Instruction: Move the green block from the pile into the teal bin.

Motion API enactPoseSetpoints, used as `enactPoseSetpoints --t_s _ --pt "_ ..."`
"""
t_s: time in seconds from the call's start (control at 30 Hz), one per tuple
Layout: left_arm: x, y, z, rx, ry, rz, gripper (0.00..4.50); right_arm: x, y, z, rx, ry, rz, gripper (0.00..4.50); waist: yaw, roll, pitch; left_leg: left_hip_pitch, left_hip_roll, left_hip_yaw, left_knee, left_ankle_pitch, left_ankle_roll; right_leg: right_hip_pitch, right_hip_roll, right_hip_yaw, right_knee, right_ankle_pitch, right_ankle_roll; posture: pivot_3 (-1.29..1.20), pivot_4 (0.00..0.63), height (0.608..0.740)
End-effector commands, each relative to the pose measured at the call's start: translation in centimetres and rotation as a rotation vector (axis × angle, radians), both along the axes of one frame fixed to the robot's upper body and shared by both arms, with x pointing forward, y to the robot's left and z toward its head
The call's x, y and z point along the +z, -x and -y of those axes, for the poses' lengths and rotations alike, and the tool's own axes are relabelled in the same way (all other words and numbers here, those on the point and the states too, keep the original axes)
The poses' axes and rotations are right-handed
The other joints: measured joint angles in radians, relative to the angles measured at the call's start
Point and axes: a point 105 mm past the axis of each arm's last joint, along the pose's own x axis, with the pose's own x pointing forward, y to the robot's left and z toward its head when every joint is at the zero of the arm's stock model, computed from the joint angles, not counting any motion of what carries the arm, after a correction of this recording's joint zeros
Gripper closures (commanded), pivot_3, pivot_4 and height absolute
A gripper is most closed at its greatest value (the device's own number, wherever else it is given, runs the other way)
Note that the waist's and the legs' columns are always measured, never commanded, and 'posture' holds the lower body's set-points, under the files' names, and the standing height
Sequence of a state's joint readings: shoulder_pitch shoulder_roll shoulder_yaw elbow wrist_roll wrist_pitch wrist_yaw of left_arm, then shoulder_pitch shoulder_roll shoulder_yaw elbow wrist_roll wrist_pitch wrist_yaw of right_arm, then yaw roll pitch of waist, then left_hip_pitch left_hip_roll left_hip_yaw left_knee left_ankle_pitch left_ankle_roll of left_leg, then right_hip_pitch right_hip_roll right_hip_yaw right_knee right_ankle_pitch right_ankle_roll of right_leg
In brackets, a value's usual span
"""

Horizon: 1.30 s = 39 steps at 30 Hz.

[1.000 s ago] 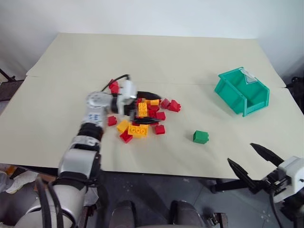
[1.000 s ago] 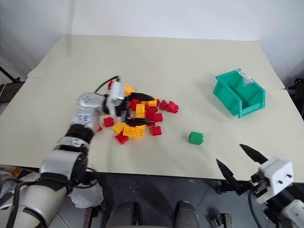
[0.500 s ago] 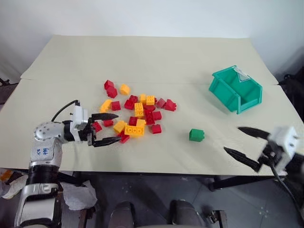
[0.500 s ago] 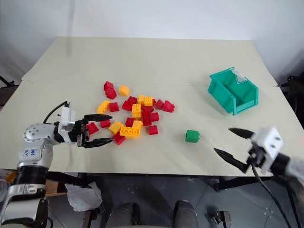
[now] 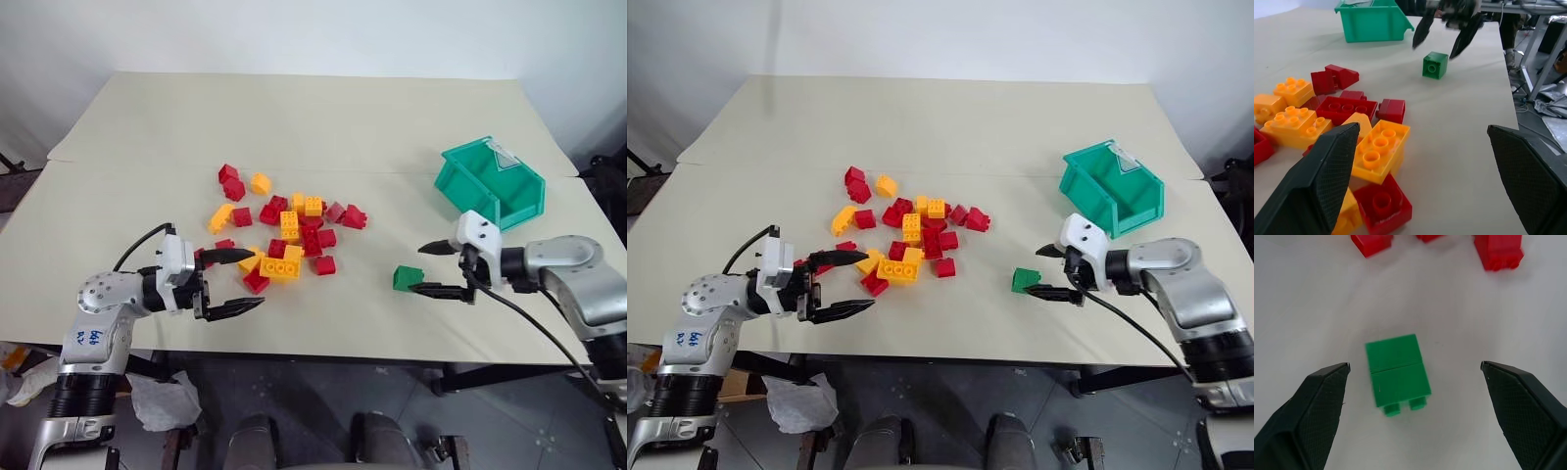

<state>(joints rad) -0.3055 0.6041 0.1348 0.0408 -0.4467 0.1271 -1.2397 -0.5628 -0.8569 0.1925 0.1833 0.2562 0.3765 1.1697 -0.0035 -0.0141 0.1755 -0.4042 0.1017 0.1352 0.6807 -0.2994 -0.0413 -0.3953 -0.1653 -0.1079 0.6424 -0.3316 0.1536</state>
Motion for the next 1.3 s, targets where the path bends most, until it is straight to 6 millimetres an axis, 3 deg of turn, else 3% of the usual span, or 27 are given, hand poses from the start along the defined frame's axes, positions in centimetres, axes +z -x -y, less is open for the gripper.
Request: enactPoseSetpoints --t_s 0.03,0.23,0.33,0.47,0.57,0.63,0.77,0.87,1.07,1.3 --pt "1.4 0.2 0.7 -0.041 0.008 0.045 0.0 0.1 -0.8 0.1 0.011 0.015 0.035 0.92 0.0 0.0 0.0 0.0 0.0 0.0 0.0 0.0 0.0 0.0 0.0 0.0 0.0 0.0 0.0 0.0 0.15 0.74" --pt "2.0 -0.4 1.0 -0.058 0.015 0.063 0.0 -0.1 -0.3 -0.3 0.046 -0.031 0.045 2.96 0.001 0.0 0.0 0.0 0.0 0.0 0.0 0.0 0.0 0.0 0.0 0.0 0.0 0.0 0.0 0.0 0.15 0.74" --pt "2.3 -0.4 1.2 -0.061 0.037 0.063 0.0 0.2 0.1 0.0 0.039 -0.052 0.062 3.01 0.0 0.0 0.0 0.0 0.0 0.0 -0.001 0.0 0.0 0.0 0.0 0.0 0.0 0.0 0.0 0.0 0.15 0.74" --pt "2.7 -0.5 2.0 -0.044 0.106 0.059 0.0 2.8 0.3 1.3 -0.038 -0.182 0.198 3.01 0.004 0.0 0.0 0.0 0.0 0.0 -0.001 0.0 0.0 0.0 0.0 0.0 0.0 0.0 0.0 0.0 0.15 0.74" --pt "3.9 -1.5 2.6 0.04 0.211 0.073 0.0 7.2 -0.7 4.2 -0.259 -0.368 0.355 3.01 0.004 0.0 0.0 -0.001 0.0 0.0 0.0 0.0 0.0 0.0 0.0 0.0 -0.001 0.0 0.0 0.0 0.15 0.74" --pt "4.4 -1.9 3.1 0.082 0.265 0.06 0.0 8.9 -1.4 6.4 -0.38 -0.388 0.416 3.01 0.004 0.0 0.0 0.0 0.0 0.0 0.0 0.0 0.0 0.0 0.0 0.0 -0.001 0.0 0.0 0.0 0.15 0.74" --pt "4.6 -2.1 4.1 0.095 0.292 0.049 0.0 10.4 -3.0 8.8 -0.524 -0.377 0.474 3.01 -0.004 0.0 0.0 0.001 0.0 0.0 -0.001 0.0 0.0 0.0 0.0 0.0 0.0 0.0 0.0 0.0 0.15 0.74" --pt "4.4 -2.3 4.6 0.105 0.275 0.053 0.0 11.4 -5.4 10.7 -0.666 -0.34 0.511 3.01 -0.01 0.001 0.0 0.001 0.0 0.001 0.0 0.0 0.0 0.0 0.0 0.0 0.0 0.0 0.0 0.0 0.15 0.74" --pt "4.2 -2.2 4.6 0.117 0.277 0.059 0.0 11.4 -8.4 11.6 -0.77 -0.31 0.487 3.01 -0.025 0.001 0.001 0.001 0.0 0.002 -0.003 0.0 0.0 0.0 0.0 0.001 -0.002 0.0 0.0 0.0 0.15 0.74" --pt "4.1 -2.2 4.2 0.144 0.281 0.067 0.0 11.3 -9.4 11.9 -0.794 -0.293 0.478 0.68 -0.025 0.001 0.001 0.0 0.0 0.002 -0.006 0.0 0.0 -0.001 0.0 0.001 -0.005 0.0 0.001 0.0 0.15 0.74"
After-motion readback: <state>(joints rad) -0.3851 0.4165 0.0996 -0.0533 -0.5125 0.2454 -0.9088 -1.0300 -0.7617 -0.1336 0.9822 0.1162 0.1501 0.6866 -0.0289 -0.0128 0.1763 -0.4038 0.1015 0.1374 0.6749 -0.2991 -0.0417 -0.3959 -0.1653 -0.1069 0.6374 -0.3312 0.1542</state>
